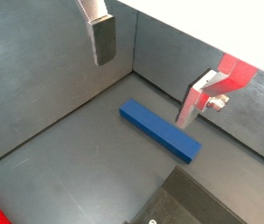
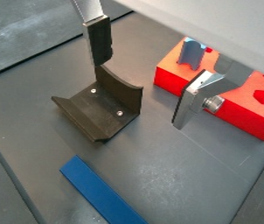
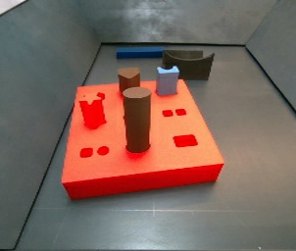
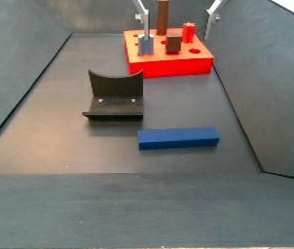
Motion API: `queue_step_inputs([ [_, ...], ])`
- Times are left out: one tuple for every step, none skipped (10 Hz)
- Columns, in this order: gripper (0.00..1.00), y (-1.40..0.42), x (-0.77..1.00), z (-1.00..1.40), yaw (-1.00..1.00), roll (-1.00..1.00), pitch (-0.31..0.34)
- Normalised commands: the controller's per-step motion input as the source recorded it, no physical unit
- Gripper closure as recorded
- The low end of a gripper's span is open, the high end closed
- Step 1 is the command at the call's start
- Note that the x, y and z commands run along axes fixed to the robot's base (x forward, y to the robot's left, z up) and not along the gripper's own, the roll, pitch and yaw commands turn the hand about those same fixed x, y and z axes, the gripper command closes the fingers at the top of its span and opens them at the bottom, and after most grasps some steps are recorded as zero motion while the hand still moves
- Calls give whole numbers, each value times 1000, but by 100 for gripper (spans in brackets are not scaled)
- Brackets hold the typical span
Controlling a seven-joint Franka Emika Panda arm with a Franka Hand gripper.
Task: Pick up the rectangle object. Move up. Place the rectangle object on the fixture. Regrasp the rectangle object. Move to above the board. Insert the rectangle object.
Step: Pick up the rectangle object.
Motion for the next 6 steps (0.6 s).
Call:
queue_step_inputs([
  [0,0,-106,-54,-266,0,0],
  [0,43,-20,-117,-811,0,0],
  [0,43,0,-160,-906,-16,19],
  [0,31,63,-200,-923,-23,36],
  [0,20,74,-203,-923,-31,30],
  [0,71,197,-211,-857,-56,20],
])
